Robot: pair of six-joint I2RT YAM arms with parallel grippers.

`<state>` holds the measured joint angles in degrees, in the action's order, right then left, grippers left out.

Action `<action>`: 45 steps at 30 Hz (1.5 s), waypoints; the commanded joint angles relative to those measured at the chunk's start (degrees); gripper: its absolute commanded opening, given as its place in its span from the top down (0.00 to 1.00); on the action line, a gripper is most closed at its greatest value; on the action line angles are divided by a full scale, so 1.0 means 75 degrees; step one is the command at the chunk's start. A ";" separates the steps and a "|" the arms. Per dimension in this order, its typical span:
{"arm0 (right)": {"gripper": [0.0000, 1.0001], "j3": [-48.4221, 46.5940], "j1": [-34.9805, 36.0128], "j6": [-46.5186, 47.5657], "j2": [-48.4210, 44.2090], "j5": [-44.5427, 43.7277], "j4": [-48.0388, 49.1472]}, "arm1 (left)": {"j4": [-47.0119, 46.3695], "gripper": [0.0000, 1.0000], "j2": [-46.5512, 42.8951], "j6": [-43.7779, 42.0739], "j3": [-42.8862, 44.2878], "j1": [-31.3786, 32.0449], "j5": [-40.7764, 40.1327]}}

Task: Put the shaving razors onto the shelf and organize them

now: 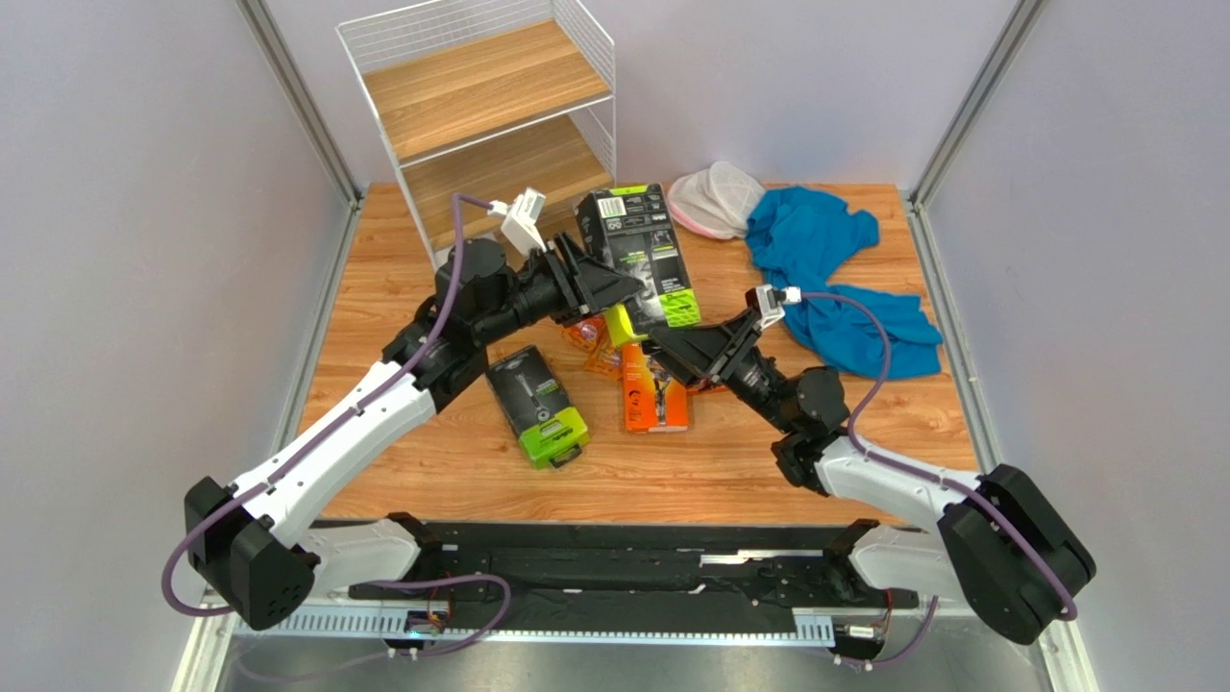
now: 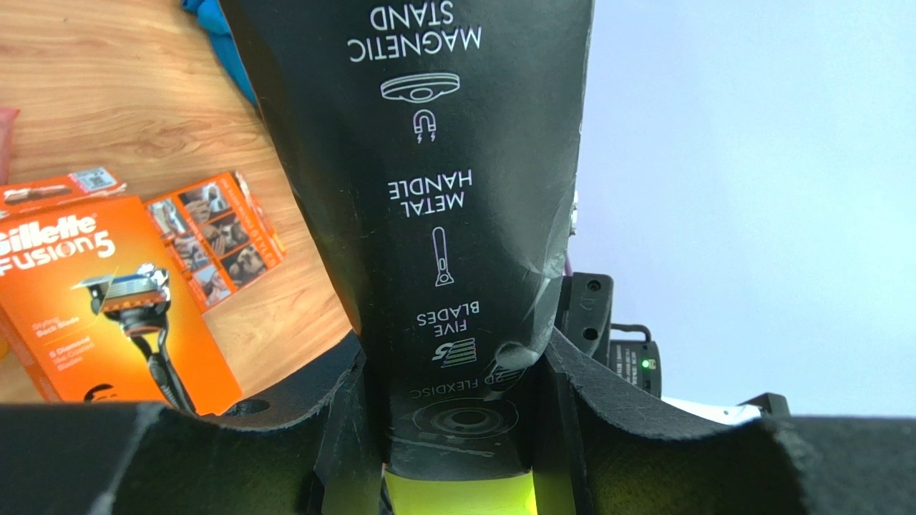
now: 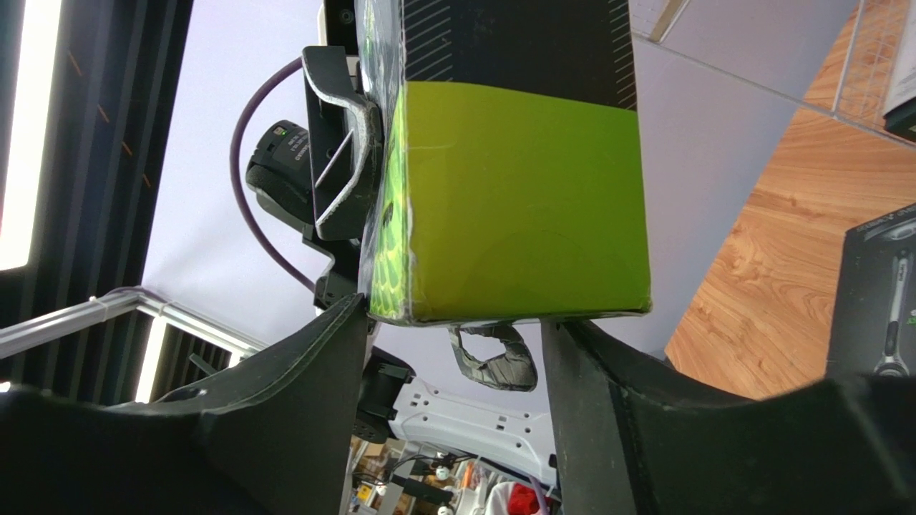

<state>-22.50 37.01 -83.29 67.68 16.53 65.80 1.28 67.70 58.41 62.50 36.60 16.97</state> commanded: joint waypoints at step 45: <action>0.22 0.0047 -0.0025 0.0171 -0.0189 -0.1114 0.0554 | -0.1155 1.00 -0.1292 0.0778 -0.1184 0.0499 0.0949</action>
<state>-21.34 37.82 -82.61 64.36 16.75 64.60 -5.06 61.58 61.71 54.70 37.34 17.30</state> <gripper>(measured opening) 0.778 0.505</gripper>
